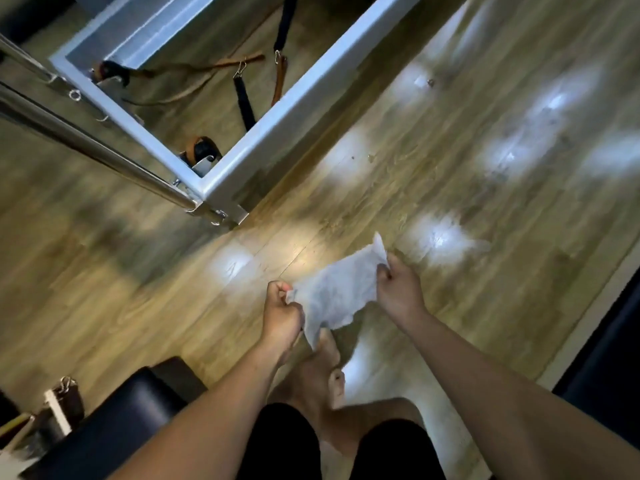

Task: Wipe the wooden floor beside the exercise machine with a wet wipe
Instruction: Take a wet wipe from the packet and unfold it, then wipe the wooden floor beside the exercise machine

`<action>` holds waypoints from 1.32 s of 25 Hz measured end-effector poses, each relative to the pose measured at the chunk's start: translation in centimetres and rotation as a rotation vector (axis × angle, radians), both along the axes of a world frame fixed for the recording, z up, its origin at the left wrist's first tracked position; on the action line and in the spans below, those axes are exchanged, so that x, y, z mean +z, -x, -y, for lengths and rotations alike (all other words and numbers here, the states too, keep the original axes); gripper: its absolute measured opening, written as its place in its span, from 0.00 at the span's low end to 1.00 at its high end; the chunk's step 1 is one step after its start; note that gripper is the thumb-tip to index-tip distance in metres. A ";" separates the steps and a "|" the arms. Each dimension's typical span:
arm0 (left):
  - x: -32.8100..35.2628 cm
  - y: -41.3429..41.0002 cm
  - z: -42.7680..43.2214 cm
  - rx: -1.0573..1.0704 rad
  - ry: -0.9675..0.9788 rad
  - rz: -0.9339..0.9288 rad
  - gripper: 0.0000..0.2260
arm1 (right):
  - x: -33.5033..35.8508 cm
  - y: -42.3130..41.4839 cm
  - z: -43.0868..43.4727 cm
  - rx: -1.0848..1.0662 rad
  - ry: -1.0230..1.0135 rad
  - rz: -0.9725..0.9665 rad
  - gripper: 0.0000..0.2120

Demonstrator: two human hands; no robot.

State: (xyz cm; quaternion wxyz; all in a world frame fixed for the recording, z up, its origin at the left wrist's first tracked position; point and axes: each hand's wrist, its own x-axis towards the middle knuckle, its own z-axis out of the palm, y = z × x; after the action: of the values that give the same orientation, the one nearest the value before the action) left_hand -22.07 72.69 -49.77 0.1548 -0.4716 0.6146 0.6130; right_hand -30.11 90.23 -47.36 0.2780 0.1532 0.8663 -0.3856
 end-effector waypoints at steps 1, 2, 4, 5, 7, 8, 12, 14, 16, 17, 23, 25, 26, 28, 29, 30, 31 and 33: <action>-1.7 0.4 -0.7 -0.016 0.025 -0.010 0.18 | -1.7 0.9 -0.7 0.034 0.005 0.012 0.17; -3.5 0.9 -1.3 -0.021 0.040 -0.034 0.17 | -3.5 1.8 -1.4 0.084 0.007 0.016 0.20; -7.3 1.2 -2.0 -0.017 0.061 -0.058 0.18 | -7.1 3.4 -2.4 0.187 0.009 0.028 0.22; -9.0 1.2 -2.3 -0.002 0.070 -0.060 0.19 | -8.9 4.2 -2.8 0.224 0.000 0.034 0.22; -12.0 0.7 -2.6 0.037 0.057 -0.043 0.18 | -11.3 5.1 -3.3 0.283 -0.005 0.044 0.22; -13.5 0.0 -2.7 0.054 0.048 -0.022 0.17 | -12.4 5.3 -3.5 0.325 -0.005 0.070 0.22; -20.6 -2.2 -4.3 0.186 0.041 -0.027 0.19 | -20.1 6.0 -3.2 0.481 0.100 0.165 0.19; -24.2 -3.2 -4.9 0.265 0.136 0.061 0.18 | -24.3 5.7 -2.6 0.578 0.123 0.176 0.20; -27.5 -3.8 -4.9 0.247 0.196 0.071 0.17 | -27.9 6.0 -2.0 0.607 0.133 0.134 0.20; -29.8 -4.0 -4.9 0.228 0.202 0.045 0.18 | -30.3 6.2 -1.6 0.602 0.147 0.107 0.20; -46.4 -6.7 -2.7 -0.018 0.475 -0.047 0.23 | -47.1 7.6 -2.1 0.800 0.103 -0.113 0.21; -51.5 -8.0 -2.5 -0.202 0.631 0.050 0.27 | -52.2 7.9 -3.0 0.956 -0.024 -0.224 0.24; -53.6 -8.1 -2.9 -0.330 0.773 0.113 0.28 | -54.4 7.8 -3.1 1.055 -0.096 -0.305 0.26; -56.6 -7.6 -4.9 -0.595 0.954 0.168 0.27 | -58.1 6.4 -2.8 1.283 -0.139 -0.507 0.25; -57.4 -6.9 -6.0 -0.650 0.970 0.131 0.27 | -59.6 5.5 -2.5 1.375 -0.123 -0.570 0.24; -58.3 -6.2 -6.6 -0.657 0.976 0.092 0.27 | -60.7 4.7 -2.1 1.448 -0.123 -0.618 0.24; -59.1 -5.6 -6.8 -0.634 0.987 0.072 0.27 | -61.8 4.1 -1.7 1.505 -0.158 -0.654 0.24; -59.8 -5.2 -6.9 -0.585 1.015 0.087 0.28 | -62.8 3.4 -1.4 1.566 -0.262 -0.694 0.27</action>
State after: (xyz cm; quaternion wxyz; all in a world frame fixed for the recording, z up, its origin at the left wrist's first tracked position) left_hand -16.89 79.57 -109.61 0.0976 -0.3222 0.9290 0.1540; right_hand -33.48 91.60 -110.15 0.1634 -0.5832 0.7957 -0.0051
